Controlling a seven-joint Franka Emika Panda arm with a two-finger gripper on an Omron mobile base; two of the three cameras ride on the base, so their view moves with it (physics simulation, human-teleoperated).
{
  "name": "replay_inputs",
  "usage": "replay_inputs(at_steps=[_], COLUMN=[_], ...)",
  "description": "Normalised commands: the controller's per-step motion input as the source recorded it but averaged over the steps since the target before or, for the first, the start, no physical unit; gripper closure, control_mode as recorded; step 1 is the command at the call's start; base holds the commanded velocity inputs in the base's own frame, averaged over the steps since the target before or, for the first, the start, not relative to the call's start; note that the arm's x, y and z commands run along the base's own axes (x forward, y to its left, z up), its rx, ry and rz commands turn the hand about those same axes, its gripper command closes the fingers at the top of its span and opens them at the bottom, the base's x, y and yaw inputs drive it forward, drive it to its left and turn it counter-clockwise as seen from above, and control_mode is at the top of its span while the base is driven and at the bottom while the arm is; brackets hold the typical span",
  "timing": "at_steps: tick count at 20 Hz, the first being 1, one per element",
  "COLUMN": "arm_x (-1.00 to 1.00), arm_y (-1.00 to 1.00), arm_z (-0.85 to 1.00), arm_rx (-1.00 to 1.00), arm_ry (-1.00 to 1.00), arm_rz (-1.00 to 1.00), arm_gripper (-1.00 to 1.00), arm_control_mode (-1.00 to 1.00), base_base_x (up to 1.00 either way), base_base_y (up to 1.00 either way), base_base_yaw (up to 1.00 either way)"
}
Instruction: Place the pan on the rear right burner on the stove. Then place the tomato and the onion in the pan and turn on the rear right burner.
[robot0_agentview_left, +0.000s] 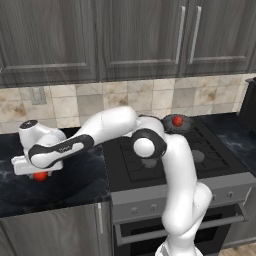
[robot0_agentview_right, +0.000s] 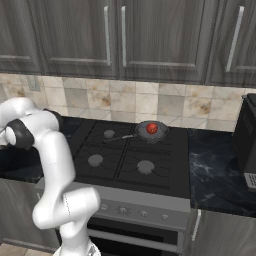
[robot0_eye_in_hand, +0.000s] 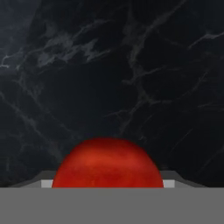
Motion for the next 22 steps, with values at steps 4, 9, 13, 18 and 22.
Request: replay_inputs(at_steps=[4,9,13,18,22], arm_x=[0.03,0.1,0.04,0.0,0.0], arm_y=[-0.55,-0.65,-0.64,-0.6,-0.63], arm_z=[0.52,0.46,0.36,0.23,0.04], arm_rx=[0.0,0.0,0.0,0.0,0.0], arm_ry=[0.0,0.0,0.0,0.0,0.0], arm_rz=[0.0,0.0,0.0,0.0,0.0], arm_gripper=[1.0,1.0,1.0,1.0,1.0], arm_control_mode=[-1.0,-1.0,-1.0,-1.0,-1.0], base_base_x=[0.0,0.0,0.0,0.0,0.0], base_base_y=[0.0,0.0,0.0,0.0,0.0], base_base_yaw=[0.0,0.0,0.0,0.0,0.0])
